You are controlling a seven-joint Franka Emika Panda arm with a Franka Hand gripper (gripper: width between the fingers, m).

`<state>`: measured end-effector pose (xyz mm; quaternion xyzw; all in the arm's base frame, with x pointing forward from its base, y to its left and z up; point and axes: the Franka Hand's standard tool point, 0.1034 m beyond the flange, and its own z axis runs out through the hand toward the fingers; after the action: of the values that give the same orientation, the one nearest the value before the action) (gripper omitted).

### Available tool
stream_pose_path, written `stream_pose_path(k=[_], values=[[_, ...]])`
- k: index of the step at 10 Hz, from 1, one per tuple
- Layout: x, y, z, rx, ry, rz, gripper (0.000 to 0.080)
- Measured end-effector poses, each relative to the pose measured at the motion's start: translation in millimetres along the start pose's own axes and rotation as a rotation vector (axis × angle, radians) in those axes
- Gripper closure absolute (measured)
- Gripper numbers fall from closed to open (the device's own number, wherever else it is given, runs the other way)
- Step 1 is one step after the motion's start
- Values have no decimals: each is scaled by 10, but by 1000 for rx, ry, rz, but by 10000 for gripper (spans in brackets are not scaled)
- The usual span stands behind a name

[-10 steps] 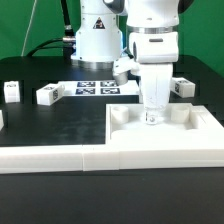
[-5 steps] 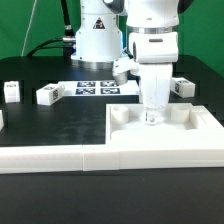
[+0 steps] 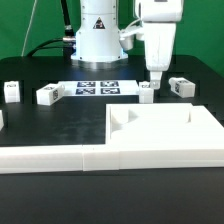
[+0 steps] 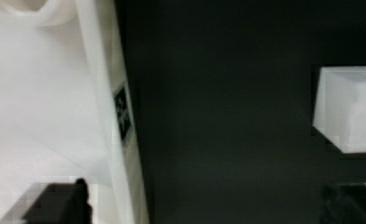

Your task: Assemble one leg

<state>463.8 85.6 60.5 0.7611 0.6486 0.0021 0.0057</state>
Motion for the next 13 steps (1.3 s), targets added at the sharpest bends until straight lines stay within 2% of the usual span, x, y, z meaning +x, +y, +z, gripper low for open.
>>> stream_pose_path(k=[2, 4, 5, 6, 7, 11, 12, 13], values=[[1, 4, 14, 2, 0, 49, 150], [0, -19, 32, 6, 5, 274, 150], [-39, -145, 108, 22, 16, 427, 150], [-11, -277, 142, 40, 13, 610, 150], [82, -365, 149, 44, 10, 741, 150], [471, -564, 145, 69, 14, 1150, 150], [546, -604, 145, 75, 13, 1204, 150], [533, -599, 147, 83, 14, 1273, 150]])
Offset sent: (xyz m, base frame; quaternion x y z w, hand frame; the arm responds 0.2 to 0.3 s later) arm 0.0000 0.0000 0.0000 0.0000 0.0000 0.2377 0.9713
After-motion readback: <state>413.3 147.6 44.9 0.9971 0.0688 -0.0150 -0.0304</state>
